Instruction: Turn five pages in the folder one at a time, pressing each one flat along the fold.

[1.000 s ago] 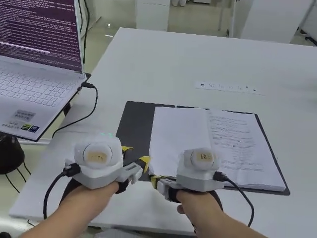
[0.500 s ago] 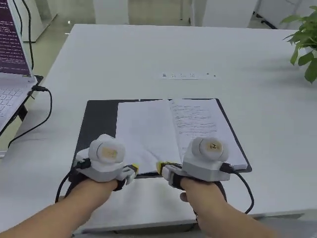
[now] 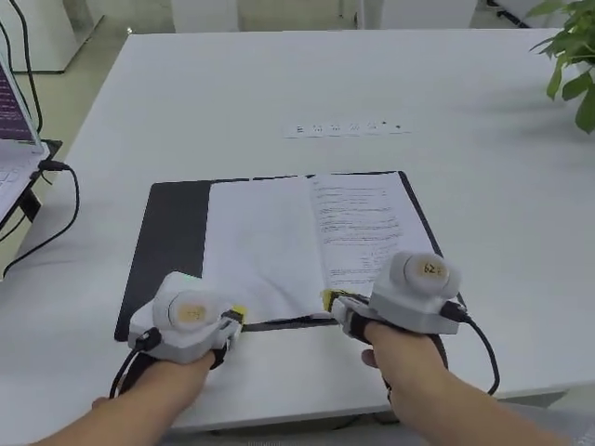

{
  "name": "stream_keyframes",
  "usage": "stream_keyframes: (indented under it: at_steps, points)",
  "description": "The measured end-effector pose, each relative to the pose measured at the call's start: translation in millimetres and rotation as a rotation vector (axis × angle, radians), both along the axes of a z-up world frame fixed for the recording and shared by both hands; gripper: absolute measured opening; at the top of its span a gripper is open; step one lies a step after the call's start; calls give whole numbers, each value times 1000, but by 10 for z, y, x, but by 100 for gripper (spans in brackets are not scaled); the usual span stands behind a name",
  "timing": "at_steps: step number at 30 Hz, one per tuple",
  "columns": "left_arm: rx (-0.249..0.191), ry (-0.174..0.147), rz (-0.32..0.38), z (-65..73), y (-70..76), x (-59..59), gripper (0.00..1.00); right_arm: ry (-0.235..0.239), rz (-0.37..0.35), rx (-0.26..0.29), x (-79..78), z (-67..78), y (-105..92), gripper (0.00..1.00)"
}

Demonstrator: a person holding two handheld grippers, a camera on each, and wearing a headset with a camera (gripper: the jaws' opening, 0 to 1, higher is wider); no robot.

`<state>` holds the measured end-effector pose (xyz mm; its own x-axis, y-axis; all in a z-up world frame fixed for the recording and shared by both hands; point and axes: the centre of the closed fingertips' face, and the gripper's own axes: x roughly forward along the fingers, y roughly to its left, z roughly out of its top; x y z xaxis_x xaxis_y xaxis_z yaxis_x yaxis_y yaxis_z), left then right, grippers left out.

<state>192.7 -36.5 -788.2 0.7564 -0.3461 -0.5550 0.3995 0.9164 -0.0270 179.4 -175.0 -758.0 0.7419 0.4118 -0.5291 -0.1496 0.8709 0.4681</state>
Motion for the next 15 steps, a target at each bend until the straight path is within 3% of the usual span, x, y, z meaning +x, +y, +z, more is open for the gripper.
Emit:
stream_keyframes:
  at_steps: [9,15]
  points:
    - [-27,-11,21,3,7,11,22,-28,44,-19,329,-68,-9,0]
    - [-40,-17,38,-1,10,22,22,-46,86,-27,685,-49,6,0]
